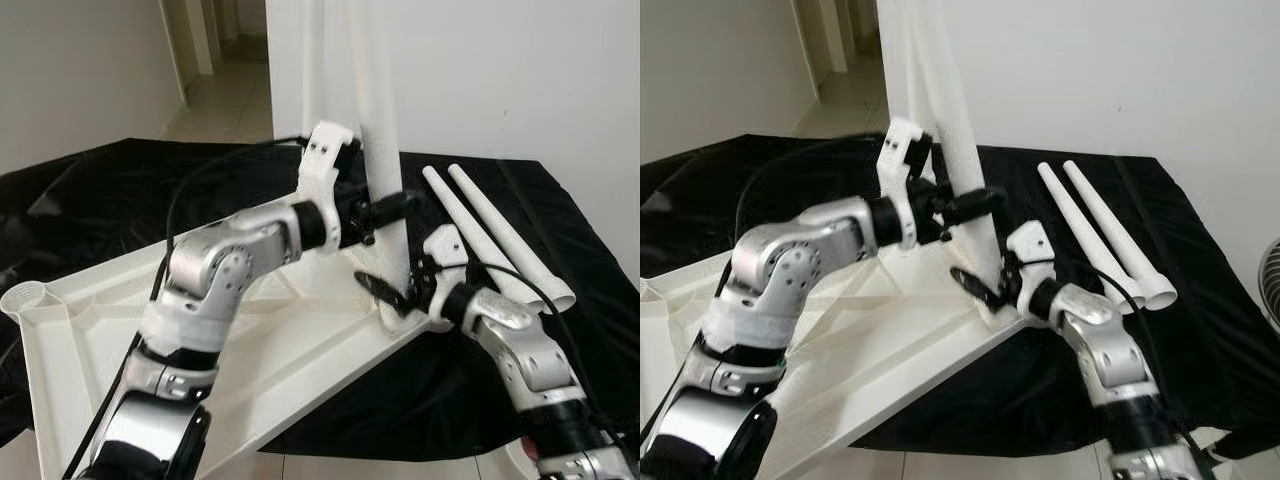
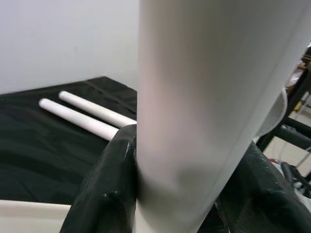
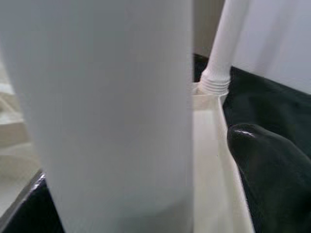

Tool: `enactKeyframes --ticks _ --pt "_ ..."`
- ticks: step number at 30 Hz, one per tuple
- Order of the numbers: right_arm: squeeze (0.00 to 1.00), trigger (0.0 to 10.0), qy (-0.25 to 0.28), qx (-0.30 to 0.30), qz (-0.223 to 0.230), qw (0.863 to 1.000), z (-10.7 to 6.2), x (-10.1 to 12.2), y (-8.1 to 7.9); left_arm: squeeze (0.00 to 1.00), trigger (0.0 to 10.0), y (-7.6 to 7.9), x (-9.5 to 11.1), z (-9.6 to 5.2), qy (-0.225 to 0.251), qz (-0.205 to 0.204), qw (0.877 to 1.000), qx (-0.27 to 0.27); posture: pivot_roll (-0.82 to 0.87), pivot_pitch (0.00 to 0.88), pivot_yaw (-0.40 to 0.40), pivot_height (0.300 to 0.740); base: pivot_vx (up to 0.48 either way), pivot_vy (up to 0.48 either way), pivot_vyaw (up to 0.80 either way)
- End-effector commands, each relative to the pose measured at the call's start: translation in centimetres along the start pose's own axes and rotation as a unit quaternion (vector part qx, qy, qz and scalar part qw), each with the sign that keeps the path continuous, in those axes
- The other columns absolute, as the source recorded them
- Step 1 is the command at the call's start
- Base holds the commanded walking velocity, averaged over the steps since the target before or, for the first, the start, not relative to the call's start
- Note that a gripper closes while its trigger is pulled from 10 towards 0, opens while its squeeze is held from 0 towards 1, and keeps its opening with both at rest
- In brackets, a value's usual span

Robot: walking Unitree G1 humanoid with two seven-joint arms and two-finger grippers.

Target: Building children table

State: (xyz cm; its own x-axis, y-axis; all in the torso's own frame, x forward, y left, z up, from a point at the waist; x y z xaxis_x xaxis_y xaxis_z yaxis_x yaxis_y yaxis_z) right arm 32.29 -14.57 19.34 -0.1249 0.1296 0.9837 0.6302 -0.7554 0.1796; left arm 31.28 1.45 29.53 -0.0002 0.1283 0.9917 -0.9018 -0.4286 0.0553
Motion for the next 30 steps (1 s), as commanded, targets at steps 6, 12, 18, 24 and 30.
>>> enactKeyframes --ticks 6,12,18,24,30 --pt "0.48 10.0 0.015 -0.050 -0.010 0.999 1.4 0.6 0.3 0.00 10.0 -0.7 0.7 0.4 0.004 0.027 0.998 0.048 -0.04 0.000 0.019 0.740 0.000 0.000 0.00" --pt "0.00 10.0 0.034 -0.117 -0.029 0.992 3.2 1.5 0.0 0.00 10.0 -1.5 1.3 1.3 0.024 0.048 0.992 0.110 -0.04 0.000 0.008 0.740 0.000 0.000 0.00" --pt "0.00 10.0 0.039 -0.150 -0.030 0.987 4.1 1.5 -1.1 0.00 10.0 -2.0 1.3 1.7 0.035 0.055 0.986 0.154 -0.04 0.000 0.000 0.740 0.000 0.000 0.00" --pt "0.00 10.0 0.018 -0.246 -0.041 0.968 5.0 0.5 -1.2 0.00 10.0 -2.1 1.1 2.4 0.041 0.080 0.977 0.193 -0.04 0.000 -0.008 0.740 0.000 0.000 0.00" --pt "0.00 10.0 0.010 -0.287 -0.036 0.957 5.3 0.2 -1.0 0.00 10.0 -1.9 1.1 2.7 0.042 0.094 0.974 0.200 -0.03 0.000 -0.009 0.740 0.000 0.000 0.00"
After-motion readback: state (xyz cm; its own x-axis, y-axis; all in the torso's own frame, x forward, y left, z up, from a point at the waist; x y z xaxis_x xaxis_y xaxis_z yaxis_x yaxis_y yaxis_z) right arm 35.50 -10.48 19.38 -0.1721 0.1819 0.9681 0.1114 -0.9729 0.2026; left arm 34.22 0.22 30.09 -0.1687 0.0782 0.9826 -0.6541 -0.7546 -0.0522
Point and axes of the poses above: a point about 5 cm out from each wrist's last joint towards the gripper, its own z axis pointing out of the wrist towards the gripper, its own x axis along the axis of the wrist's last joint, y = z × x, the point moved 1 cm from there along z, pointing out of the wrist towards the gripper, and after that the axes turned 3 degrees about z, right-handed, at the moved point
